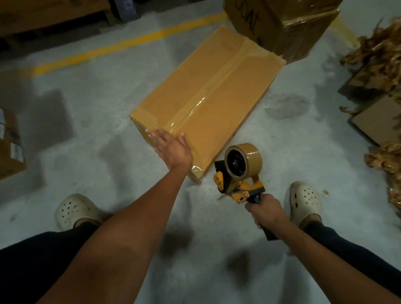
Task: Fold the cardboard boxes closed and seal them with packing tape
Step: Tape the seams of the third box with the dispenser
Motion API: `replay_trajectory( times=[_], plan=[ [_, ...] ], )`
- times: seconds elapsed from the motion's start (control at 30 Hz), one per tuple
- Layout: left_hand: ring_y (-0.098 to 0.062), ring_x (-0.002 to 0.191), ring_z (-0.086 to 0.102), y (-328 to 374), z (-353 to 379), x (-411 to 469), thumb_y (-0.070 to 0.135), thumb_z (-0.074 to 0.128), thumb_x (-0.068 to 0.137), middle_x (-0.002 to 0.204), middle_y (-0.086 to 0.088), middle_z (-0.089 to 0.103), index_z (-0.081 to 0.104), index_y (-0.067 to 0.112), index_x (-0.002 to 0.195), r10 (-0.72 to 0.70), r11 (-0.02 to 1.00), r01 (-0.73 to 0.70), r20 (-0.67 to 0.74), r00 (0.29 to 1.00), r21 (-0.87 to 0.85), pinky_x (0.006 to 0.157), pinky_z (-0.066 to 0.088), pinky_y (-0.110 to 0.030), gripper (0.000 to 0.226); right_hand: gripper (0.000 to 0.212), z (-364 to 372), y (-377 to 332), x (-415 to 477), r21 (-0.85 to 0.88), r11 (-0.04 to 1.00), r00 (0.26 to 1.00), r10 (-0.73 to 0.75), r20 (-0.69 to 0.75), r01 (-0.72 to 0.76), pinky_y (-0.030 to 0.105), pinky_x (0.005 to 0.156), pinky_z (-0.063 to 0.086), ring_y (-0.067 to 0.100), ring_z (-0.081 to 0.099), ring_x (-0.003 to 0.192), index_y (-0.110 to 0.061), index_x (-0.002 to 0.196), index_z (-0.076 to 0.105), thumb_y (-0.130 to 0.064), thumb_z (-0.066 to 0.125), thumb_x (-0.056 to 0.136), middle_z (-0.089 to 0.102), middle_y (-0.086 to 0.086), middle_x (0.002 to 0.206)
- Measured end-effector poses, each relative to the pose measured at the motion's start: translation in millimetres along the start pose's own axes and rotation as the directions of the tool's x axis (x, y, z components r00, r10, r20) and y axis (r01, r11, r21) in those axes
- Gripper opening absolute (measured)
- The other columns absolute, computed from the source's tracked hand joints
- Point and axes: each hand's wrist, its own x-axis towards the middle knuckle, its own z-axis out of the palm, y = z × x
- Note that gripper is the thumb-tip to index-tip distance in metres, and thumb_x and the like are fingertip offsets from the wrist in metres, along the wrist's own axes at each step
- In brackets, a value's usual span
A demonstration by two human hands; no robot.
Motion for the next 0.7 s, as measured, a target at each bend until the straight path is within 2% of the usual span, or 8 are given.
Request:
replay_trajectory(
  times=[0.1, 0.23, 0.4, 0.47, 0.53, 0.6, 0.7],
  plan=[
    [-0.026, 0.153, -0.001, 8.8, 7.4, -15.9, 0.037, 0.039, 0.104, 0.166, -0.014, -0.006, 0.0, 0.001, 0.156, -0.115, 0.985, 0.105, -0.063, 0.991, -0.139, 0.119, 0.01, -0.057, 0.075, 0.014, -5.0, -6.8, 8.7, 0.207, 0.976, 0.998, 0.062, 0.012, -0.063, 0.029, 0.048, 0.046, 0.022, 0.052, 0.047, -0.007, 0.069, 0.057, -0.01, 0.062, 0.082, 0.056, 0.01, 0.057],
    [-0.034, 0.152, 0.001, 14.1, 25.1, -32.6, 0.026, 0.045, 0.102, 0.163, -0.025, -0.002, -0.001, -0.01, 0.153, -0.08, 0.928, 0.034, -0.109, 0.991, -0.37, 0.123, 0.004, -0.037, 0.078, 0.008, -6.2, -10.1, 27.3, 0.469, 0.869, 0.987, 0.126, 0.099, -0.158, 0.031, 0.048, 0.046, 0.024, 0.054, 0.046, -0.002, 0.077, 0.056, -0.005, 0.061, 0.084, 0.055, 0.015, 0.06],
    [-0.037, 0.151, 0.007, 9.8, 38.1, -30.2, 0.023, 0.046, 0.093, 0.161, -0.028, 0.004, 0.003, -0.013, 0.152, -0.082, 0.862, -0.029, -0.196, 0.977, -0.506, 0.117, -0.001, -0.016, 0.081, 0.006, -0.3, -6.9, 69.1, 0.67, 0.694, 0.965, 0.193, 0.18, -0.264, 0.03, 0.048, 0.05, 0.028, 0.063, 0.053, 0.0, 0.09, 0.058, -0.005, 0.059, 0.088, 0.058, 0.014, 0.059],
    [-0.035, 0.151, 0.013, 4.9, 42.3, -30.1, 0.022, 0.046, 0.089, 0.162, -0.026, 0.008, 0.001, -0.009, 0.153, -0.113, 0.813, -0.012, -0.178, 0.978, -0.583, 0.122, 0.006, -0.023, 0.084, 0.01, 3.4, -2.8, 89.8, 0.717, 0.635, 0.957, 0.217, 0.191, -0.287, 0.031, 0.048, 0.051, 0.031, 0.064, 0.057, 0.002, 0.094, 0.057, -0.007, 0.057, 0.09, 0.06, 0.016, 0.061],
    [-0.03, 0.147, 0.027, 1.4, 45.8, -27.4, 0.02, 0.048, 0.089, 0.161, -0.02, 0.02, 0.003, -0.001, 0.156, -0.233, 0.728, 0.081, -0.136, 0.963, -0.68, 0.12, 0.023, -0.031, 0.084, 0.013, 6.8, 0.5, 111.0, 0.768, 0.561, 0.948, 0.245, 0.203, -0.309, 0.031, 0.048, 0.051, 0.031, 0.062, 0.056, 0.003, 0.095, 0.055, -0.008, 0.056, 0.089, 0.059, 0.018, 0.065],
    [-0.028, 0.143, 0.036, -2.3, 50.0, -24.6, 0.014, 0.05, 0.092, 0.159, -0.018, 0.027, 0.008, 0.001, 0.157, -0.285, 0.699, 0.108, -0.136, 0.949, -0.707, 0.115, 0.031, -0.03, 0.078, 0.011, 9.7, 5.3, 133.1, 0.799, 0.51, 0.943, 0.258, 0.21, -0.318, 0.033, 0.051, 0.051, 0.029, 0.058, 0.052, 0.002, 0.092, 0.053, -0.007, 0.055, 0.085, 0.056, 0.018, 0.067],
    [-0.026, 0.137, 0.044, -6.0, 52.7, -23.8, 0.017, 0.051, 0.093, 0.154, -0.016, 0.038, 0.017, 0.004, 0.156, -0.273, 0.72, 0.057, -0.207, 0.939, -0.692, 0.11, 0.035, -0.025, 0.073, 0.015, 17.5, 13.3, 160.8, 0.8, 0.506, 0.94, 0.267, 0.212, -0.324, 0.036, 0.057, 0.051, 0.028, 0.056, 0.049, 0.001, 0.091, 0.054, -0.007, 0.055, 0.078, 0.056, 0.014, 0.06]
  ],
)
